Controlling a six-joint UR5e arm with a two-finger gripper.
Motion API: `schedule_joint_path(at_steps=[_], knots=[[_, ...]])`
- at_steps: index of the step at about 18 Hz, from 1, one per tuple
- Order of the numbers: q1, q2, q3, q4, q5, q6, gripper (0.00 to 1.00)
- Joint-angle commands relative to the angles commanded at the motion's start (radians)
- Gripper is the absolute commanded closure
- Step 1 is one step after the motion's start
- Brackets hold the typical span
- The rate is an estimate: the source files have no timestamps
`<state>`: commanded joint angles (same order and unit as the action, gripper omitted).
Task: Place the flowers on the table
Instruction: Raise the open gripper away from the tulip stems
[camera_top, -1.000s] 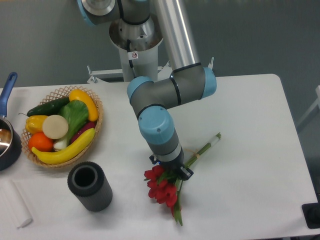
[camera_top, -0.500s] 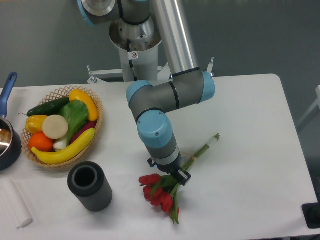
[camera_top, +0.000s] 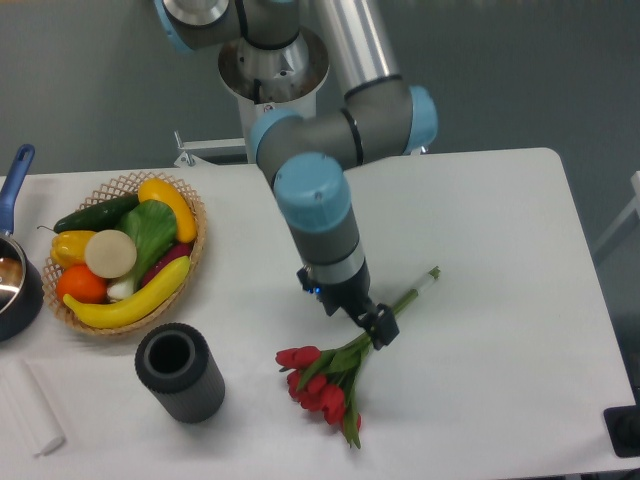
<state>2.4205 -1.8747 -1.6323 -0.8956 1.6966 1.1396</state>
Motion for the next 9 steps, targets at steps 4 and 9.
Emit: schedule_joint_path(at_steps=[4, 9], knots=[[0.042, 0.031, 0.089, -0.19, -0.026, 0.139, 0.0], [0.192, 0.129, 0.112, -0.345, -0.167, 0.421, 0.0]])
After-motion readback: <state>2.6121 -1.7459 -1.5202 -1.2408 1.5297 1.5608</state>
